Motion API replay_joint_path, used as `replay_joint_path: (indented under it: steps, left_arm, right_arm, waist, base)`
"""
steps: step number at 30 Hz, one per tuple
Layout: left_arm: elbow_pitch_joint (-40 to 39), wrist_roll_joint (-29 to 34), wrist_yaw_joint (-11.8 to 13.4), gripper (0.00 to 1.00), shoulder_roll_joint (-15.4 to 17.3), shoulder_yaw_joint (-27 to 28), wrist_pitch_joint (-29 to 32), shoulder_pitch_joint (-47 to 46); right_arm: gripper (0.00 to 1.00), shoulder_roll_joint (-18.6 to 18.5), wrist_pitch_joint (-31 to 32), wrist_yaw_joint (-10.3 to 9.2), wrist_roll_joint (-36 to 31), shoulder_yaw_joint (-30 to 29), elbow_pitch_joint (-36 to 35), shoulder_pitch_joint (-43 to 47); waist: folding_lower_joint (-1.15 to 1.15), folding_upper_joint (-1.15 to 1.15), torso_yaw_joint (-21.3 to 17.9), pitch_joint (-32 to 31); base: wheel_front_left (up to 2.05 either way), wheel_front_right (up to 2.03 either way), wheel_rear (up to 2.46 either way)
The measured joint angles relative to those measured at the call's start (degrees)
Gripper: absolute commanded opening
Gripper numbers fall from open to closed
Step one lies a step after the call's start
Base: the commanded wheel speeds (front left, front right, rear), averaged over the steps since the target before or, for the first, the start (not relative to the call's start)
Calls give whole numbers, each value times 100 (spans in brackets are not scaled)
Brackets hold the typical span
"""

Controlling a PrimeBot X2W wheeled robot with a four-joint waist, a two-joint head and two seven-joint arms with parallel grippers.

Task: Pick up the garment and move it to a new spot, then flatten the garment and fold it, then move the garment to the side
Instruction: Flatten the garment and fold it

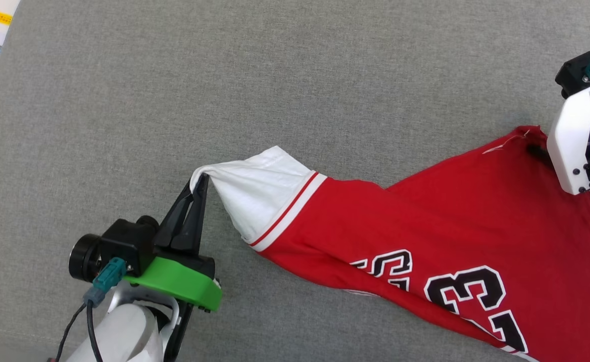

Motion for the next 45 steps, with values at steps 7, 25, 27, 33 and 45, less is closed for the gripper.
replay_joint_path:
  steps: [7,25,27,33,45]
  left_arm:
    - [158,-1,-46,0,-33,-4,-48,-44]
    - [-468,152,-178,0,710,514,396,-1286]
    - [-508,170,-236,0,779,587,513,-1638]
    - [-464,260,-541,0,860,650,818,-2752]
    - [1006,468,-1315,0,483,539,1155,-5976]
  right_arm:
    - [0,-62,-1146,3,336,265,-13,-51]
    - [0,-791,-3147,2,861,-547,-1618,16]
    - [0,-798,-3242,2,859,-749,-1757,16]
    - [0,-777,-3339,2,662,-1330,-2081,-21]
    - [0,-194,-2965,2,-116,-2049,-1868,-1845]
  waist:
    - [0,0,-52,-135]
    - [0,0,-438,-1090]
    - [0,0,-520,-1147]
    - [0,1,-716,-1155]
    - [0,1,-820,-442]
  base:
    - [0,0,0]
    - [0,0,0]
    - [0,0,0]
    - [0,0,0]
    - [0,0,0]
